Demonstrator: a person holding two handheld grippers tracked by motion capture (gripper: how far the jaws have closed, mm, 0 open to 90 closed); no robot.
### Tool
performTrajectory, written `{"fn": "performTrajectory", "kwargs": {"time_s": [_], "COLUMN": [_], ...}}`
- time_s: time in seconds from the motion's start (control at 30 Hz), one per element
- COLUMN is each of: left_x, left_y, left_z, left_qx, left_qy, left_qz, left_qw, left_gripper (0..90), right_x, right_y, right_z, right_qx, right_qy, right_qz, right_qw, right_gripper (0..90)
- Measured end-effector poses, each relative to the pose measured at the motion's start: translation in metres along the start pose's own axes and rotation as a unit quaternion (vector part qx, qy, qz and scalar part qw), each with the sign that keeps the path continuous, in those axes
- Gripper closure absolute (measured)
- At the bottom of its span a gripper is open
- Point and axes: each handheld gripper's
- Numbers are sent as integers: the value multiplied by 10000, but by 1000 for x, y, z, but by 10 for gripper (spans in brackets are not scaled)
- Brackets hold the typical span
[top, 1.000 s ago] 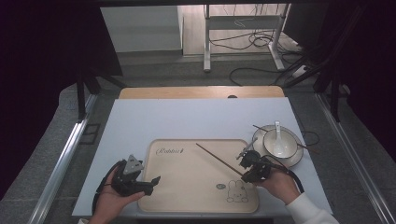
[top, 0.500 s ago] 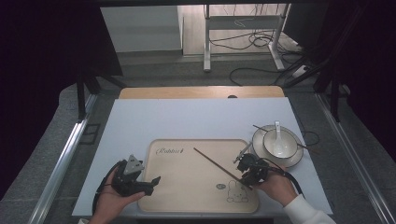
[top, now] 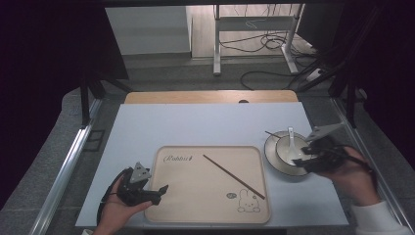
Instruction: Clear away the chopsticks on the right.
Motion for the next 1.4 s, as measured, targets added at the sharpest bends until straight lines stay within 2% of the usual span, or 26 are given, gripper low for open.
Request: {"fn": "performTrajectory", "kwargs": {"time_s": [0.03,0.1,0.23,0.33,0.4,0.53,0.73,0.87,1.03,1.17,1.3,1.4], "left_x": [0,0,0,0,1,1,2,3,3,3,2,2], "left_y": [0,0,0,0,0,0,-1,-1,-1,-1,-1,-1], "left_z": [0,1,2,3,3,3,4,3,3,3,3,2], "left_qx": [5,15,35,60,67,73,81,73,72,75,72,64], "left_qy": [-2,0,8,16,22,23,22,19,24,21,22,21], "left_qz": [-3,-10,-21,-24,-38,-44,-52,-37,-37,-37,-33,-36], "left_qw": [10000,10000,10000,10000,10000,10000,10000,10000,10000,10000,10000,10000], "left_gripper": [149,149,149,149,149,149,149,149,149,149,149,149], "right_x": [-14,-31,-65,-80,-86,-98,-107,-109,-106,-103,-100,-99], "right_y": [-10,-24,-54,-68,-74,-84,-87,-88,-89,-88,-85,-79], "right_z": [-4,-6,6,20,32,59,85,95,98,93,81,64], "right_qx": [58,145,385,625,801,1231,1592,1736,1740,1663,1552,1338], "right_qy": [-115,-248,-344,-283,-220,-105,-50,30,143,67,-67,-240], "right_qz": [94,181,369,427,317,246,39,-119,-239,-287,-115,218], "right_qw": [9999,9994,9980,9967,9960,9920,9872,9847,9843,9856,9878,9905], "right_gripper": [450,450,446,459,483,535,613,696,799,827,830,831]}}
Point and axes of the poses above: each handheld gripper's, and its own axes: z roughly forward along the jaws, y roughly out of its top, x roughly to its left, and after that the axes turned 10 degrees about -z, right-handed
